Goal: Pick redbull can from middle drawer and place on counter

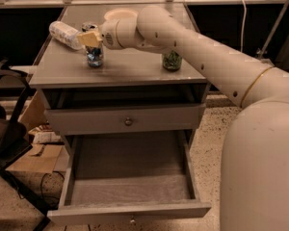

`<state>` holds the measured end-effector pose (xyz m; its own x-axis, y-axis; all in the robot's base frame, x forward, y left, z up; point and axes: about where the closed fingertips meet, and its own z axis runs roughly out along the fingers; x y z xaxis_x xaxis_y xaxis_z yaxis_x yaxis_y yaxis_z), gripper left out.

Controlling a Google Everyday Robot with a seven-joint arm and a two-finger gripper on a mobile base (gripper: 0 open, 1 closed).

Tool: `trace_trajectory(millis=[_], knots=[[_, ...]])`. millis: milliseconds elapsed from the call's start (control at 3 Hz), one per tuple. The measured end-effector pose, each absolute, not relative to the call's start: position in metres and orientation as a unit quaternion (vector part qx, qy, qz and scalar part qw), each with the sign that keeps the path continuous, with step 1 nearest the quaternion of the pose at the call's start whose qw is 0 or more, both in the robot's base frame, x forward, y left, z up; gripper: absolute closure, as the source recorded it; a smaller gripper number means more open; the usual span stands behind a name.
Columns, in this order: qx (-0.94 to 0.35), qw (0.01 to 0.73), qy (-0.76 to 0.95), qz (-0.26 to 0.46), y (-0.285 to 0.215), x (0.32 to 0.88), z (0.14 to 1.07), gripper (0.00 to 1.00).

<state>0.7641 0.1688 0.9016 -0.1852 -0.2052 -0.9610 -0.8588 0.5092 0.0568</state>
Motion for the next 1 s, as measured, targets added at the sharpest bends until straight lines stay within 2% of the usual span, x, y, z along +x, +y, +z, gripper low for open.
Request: trace_trajectory(millis=[1000], knots=[[-0.38,0.513,0.701,0.318,0.1689,0.764,0.902,0.33]])
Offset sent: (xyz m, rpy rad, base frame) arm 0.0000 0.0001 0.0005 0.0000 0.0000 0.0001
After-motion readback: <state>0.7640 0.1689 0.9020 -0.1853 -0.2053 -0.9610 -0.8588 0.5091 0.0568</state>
